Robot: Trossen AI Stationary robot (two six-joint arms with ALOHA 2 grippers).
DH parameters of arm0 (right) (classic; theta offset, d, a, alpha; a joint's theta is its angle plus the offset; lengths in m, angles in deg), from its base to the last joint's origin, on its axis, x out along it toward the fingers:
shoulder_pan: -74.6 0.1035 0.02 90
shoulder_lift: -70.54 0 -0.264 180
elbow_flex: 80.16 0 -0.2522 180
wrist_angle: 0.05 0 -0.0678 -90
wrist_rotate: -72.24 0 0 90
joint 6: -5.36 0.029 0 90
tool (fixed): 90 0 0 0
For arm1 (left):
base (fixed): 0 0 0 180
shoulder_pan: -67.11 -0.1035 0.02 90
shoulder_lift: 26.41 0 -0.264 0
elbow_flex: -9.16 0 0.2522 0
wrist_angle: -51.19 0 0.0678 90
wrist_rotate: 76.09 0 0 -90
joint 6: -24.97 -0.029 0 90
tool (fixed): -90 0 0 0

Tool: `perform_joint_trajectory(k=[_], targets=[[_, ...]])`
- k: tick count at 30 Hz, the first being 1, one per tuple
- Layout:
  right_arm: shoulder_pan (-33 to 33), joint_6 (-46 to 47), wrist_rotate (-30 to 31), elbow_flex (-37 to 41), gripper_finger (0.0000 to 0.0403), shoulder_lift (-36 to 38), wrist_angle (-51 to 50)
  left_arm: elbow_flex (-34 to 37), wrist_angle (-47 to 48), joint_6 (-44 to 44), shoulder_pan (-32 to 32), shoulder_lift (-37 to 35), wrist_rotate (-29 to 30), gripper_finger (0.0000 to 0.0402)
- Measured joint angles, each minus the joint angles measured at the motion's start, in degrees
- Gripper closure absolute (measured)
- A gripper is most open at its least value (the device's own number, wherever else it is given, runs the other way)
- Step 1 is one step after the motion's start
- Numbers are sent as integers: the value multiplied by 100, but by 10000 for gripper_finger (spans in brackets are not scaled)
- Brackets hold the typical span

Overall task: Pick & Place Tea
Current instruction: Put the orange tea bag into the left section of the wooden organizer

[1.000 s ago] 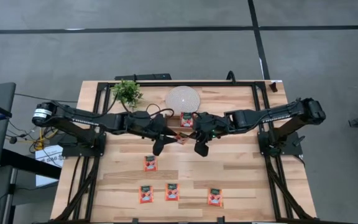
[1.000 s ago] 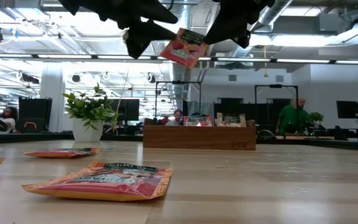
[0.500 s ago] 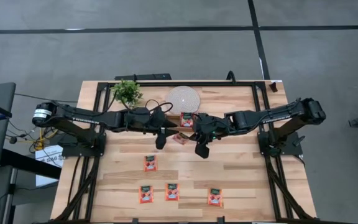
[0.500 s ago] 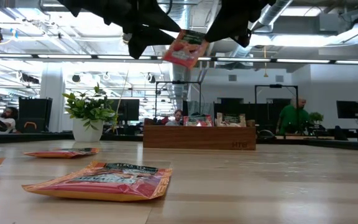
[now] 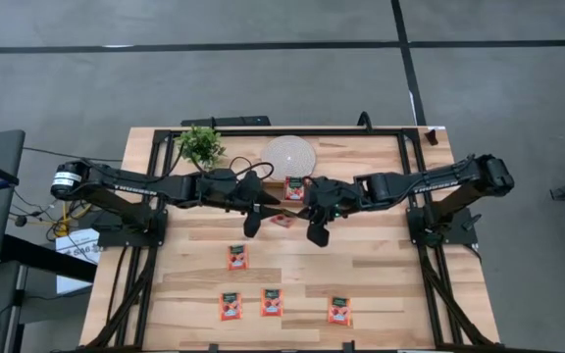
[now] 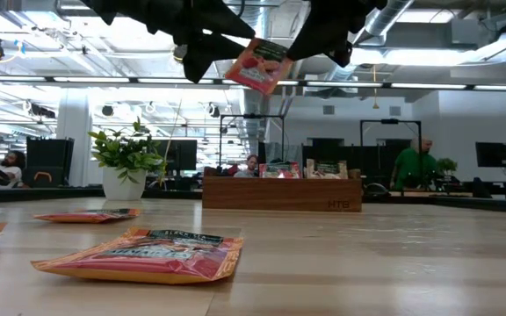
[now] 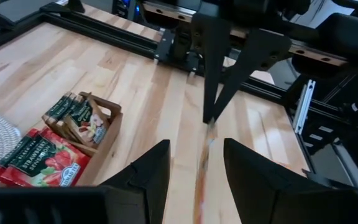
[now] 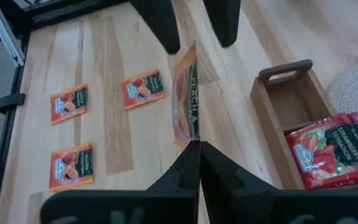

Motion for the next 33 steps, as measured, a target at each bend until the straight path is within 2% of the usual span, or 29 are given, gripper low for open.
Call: perform_joint_trajectory(k=[23, 27, 33], targets=[[2, -39, 10, 0, 403, 4, 244, 0, -283, 186, 0, 0, -137, 260], [2, -39, 11, 0, 403, 4, 277, 0, -263, 256, 0, 0, -234, 275], [2, -39, 24, 0, 403, 4, 275, 0, -288, 272, 0, -1, -234, 319]])
